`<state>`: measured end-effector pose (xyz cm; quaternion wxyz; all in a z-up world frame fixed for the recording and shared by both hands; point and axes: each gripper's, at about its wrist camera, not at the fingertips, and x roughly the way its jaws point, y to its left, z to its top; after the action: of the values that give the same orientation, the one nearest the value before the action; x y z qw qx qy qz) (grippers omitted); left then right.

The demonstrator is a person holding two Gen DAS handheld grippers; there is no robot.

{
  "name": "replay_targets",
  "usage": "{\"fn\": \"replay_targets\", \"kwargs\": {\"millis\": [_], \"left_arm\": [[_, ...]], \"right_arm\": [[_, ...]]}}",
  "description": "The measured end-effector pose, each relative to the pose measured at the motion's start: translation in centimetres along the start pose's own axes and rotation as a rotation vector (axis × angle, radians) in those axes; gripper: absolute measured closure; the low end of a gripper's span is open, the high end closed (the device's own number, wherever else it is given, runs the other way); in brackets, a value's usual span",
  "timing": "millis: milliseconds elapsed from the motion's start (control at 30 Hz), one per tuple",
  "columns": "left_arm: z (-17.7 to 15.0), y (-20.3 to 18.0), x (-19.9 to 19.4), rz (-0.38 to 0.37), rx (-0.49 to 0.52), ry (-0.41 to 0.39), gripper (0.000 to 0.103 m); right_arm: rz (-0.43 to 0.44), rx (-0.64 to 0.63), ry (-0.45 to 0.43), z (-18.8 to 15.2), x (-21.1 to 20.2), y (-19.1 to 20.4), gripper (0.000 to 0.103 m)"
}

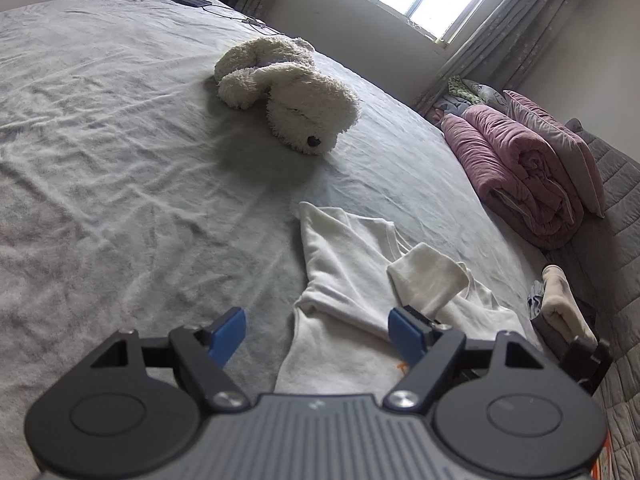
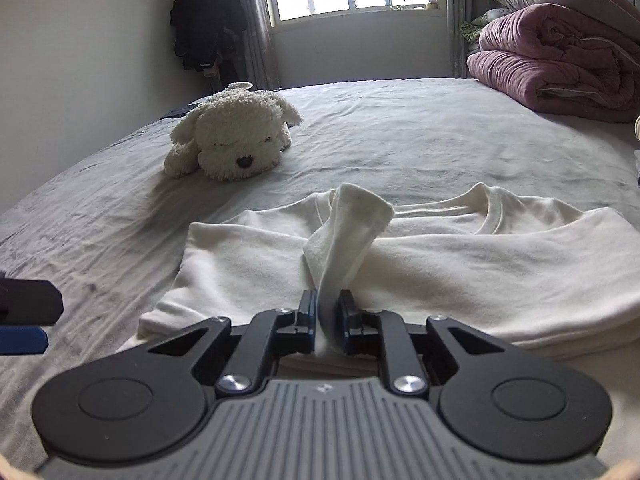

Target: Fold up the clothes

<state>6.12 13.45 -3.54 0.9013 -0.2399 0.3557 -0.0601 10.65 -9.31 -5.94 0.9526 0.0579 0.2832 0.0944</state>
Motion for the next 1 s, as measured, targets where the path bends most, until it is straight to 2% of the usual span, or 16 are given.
{"fn": "replay_targets", "kwargs": {"millis": [133, 300, 500, 700, 733, 767, 833, 900, 1000], "left_arm": [[0.0, 0.6, 0.4, 0.015, 0.005, 0.007, 0.024], [0.3, 1.5, 0.7, 0.034, -0.034, 0.015, 0.024], [0.4, 1.7, 1.0, 0.041, -0.04, 0.024, 0.024], [0.7, 2.3, 0.8, 0.042, -0.067, 0.018, 0.024], [0.8, 2.5, 0.7, 0.042, -0.072, 0.016, 0.024], [0.8, 2.6, 0.7, 0.041, -0.076, 0.014, 0.024], [0.9, 2.9, 0.5, 0.039, -0.084, 0.012, 0.024], [0.9, 3.3, 0.4, 0.037, -0.095, 0.014, 0.024], [1.0, 3.8, 0.4, 0.035, -0.107, 0.016, 0.024]], "right_arm": [[0.063, 0.014, -0.009, 0.3, -0.3, 0.6, 0.067], [0.14, -0.034, 0.034, 0.2, 0.5, 2.6, 0.066], [0.091, -0.168, 0.035, 0.2, 0.5, 5.1, 0.063], [-0.018, -0.354, 0.004, 0.1, 0.3, 7.4, 0.063], [-0.027, -0.378, 0.012, 0.1, 0.4, 7.7, 0.067], [-0.036, -0.392, 0.02, 0.1, 0.6, 7.9, 0.077], [-0.06, -0.397, 0.025, 0.2, 0.8, 8.0, 0.086], [-0.082, -0.398, 0.028, 0.3, 1.0, 8.1, 0.087], [-0.084, -0.327, 0.009, 1.2, 0.7, 7.7, 0.087]]}}
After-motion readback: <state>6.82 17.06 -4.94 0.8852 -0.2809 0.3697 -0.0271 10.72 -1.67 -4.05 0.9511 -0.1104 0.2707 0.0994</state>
